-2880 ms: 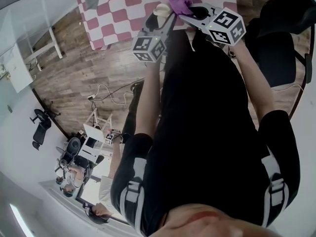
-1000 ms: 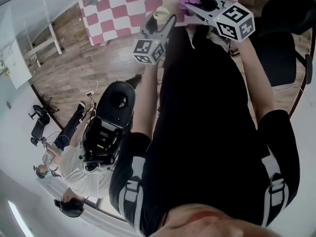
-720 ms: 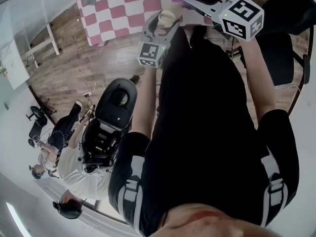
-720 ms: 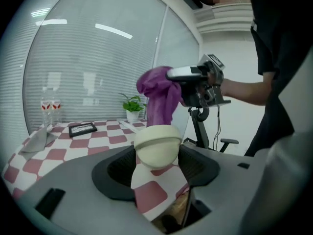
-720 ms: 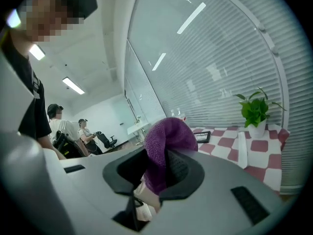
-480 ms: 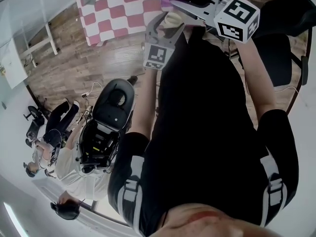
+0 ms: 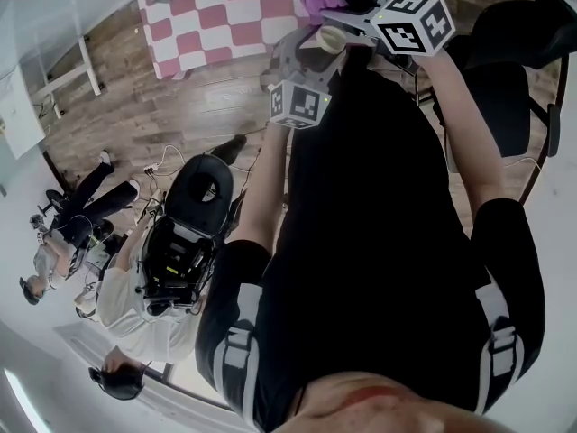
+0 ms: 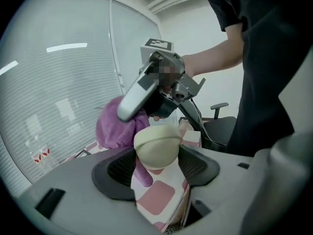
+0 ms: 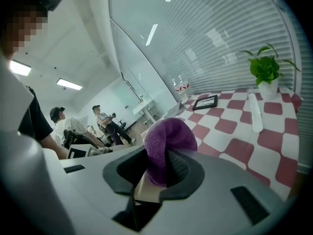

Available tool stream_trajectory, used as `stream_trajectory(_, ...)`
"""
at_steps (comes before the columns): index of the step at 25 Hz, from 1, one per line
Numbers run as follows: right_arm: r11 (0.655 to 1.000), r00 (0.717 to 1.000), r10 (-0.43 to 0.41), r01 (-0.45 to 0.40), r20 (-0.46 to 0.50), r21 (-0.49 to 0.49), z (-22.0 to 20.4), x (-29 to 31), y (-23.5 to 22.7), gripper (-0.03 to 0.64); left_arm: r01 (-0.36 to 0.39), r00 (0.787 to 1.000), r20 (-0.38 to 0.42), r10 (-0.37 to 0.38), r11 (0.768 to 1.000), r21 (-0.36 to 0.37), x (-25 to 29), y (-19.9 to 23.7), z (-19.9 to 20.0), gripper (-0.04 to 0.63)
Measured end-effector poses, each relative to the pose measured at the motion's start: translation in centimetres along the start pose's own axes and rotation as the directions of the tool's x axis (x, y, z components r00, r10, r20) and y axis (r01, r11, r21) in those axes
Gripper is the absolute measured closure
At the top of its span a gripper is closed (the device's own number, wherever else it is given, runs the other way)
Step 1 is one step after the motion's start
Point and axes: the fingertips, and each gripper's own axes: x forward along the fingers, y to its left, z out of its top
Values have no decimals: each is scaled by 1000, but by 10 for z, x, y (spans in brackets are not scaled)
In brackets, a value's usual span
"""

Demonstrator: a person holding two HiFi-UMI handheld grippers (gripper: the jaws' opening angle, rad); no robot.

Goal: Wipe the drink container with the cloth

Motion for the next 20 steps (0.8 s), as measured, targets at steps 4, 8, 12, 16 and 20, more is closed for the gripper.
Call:
stream_trajectory(4, 996, 998, -39, 44, -56, 80, -16, 2, -24, 520, 8, 1000, -5, -8, 1000, 28, 1, -3, 2, 302)
stream_trajectory(8, 984, 993, -70, 84, -92, 155, -30, 7, -57, 520, 11, 1000, -2, -11, 999, 35, 2, -2, 4, 302)
stream_trajectory(12, 965, 974, -186, 206, -128, 166, -43, 11, -101, 520, 16, 1000, -12, -16, 999, 28, 1, -2, 6, 302)
stream_trajectory(16, 936, 929, -322, 341, -180, 87, -59, 11, -132, 520, 14, 1000, -12, -13, 999, 34, 1, -2, 7, 302)
stream_trajectory(20, 914, 909, -380, 397, -173, 78, -63, 9, -141, 520, 11, 1000, -14, -10, 999, 33, 2, -1, 4, 302)
